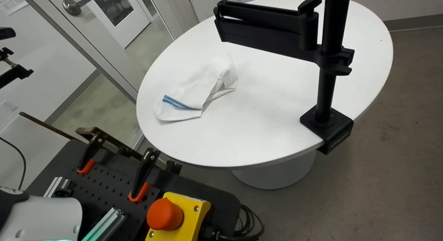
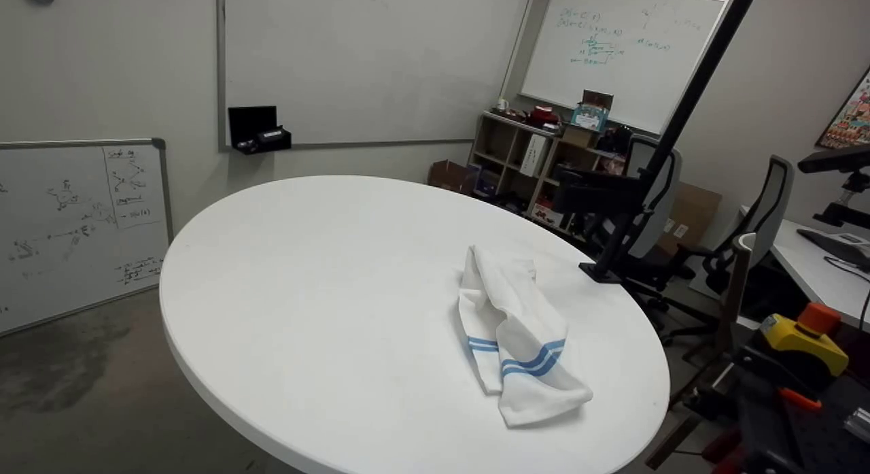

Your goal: Put the towel on the black rod

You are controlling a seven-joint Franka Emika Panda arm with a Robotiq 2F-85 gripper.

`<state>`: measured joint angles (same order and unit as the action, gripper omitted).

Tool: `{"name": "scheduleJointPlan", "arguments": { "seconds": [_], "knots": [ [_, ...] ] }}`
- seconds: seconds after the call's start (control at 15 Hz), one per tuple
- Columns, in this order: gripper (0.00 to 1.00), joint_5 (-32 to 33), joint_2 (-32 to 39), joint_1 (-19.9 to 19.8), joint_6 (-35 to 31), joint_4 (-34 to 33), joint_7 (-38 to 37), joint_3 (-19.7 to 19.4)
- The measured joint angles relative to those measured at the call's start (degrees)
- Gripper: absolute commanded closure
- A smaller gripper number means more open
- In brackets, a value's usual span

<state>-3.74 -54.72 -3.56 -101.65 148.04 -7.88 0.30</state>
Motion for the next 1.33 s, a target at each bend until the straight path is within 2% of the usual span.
{"name": "scheduleJointPlan", "arguments": {
  "seconds": [0.13, 0.33, 0.67, 1.0, 1.33],
  "knots": [
    [0.0, 0.65, 1.96, 0.1, -1.7, 1.45, 0.39, 1.09],
    [0.0, 2.69, 6.34, 0.79, -7.71, 4.2, 2.65, 1.94],
    [0.0, 9.15, 18.22, 1.63, -19.7, 6.67, 6.63, 2.39],
    [0.0, 15.36, 33.29, 1.62, -30.97, 4.93, 7.06, 3.4],
    [0.0, 21.12, 48.11, 0.57, -38.43, -1.14, 3.81, 3.28]
  ]
}}
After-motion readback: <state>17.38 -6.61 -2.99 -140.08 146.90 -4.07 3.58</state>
